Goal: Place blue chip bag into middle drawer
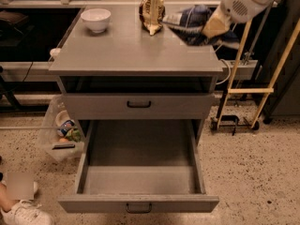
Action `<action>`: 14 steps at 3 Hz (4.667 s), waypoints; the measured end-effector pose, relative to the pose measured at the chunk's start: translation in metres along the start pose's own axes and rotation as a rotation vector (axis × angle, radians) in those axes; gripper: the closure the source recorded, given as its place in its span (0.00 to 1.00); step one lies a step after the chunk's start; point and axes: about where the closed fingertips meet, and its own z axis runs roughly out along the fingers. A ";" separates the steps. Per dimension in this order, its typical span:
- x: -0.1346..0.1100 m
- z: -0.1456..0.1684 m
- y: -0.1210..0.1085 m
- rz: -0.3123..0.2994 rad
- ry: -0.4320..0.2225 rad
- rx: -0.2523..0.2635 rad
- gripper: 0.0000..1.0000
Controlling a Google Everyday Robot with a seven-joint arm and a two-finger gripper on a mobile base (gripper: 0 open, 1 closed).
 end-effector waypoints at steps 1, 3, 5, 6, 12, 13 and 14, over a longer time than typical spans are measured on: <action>0.015 0.025 0.025 -0.010 0.051 -0.058 1.00; 0.019 0.044 0.040 -0.004 0.053 -0.110 1.00; 0.005 0.067 0.144 0.132 -0.056 -0.209 1.00; 0.024 0.089 0.174 0.127 -0.008 -0.257 1.00; 0.037 0.278 0.330 0.161 0.023 -0.363 1.00; 0.037 0.278 0.330 0.161 0.024 -0.364 1.00; 0.085 0.290 0.323 0.243 0.022 -0.356 1.00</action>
Offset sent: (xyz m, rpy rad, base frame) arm -0.0110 0.0090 -0.0345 -0.0273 0.0675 0.0218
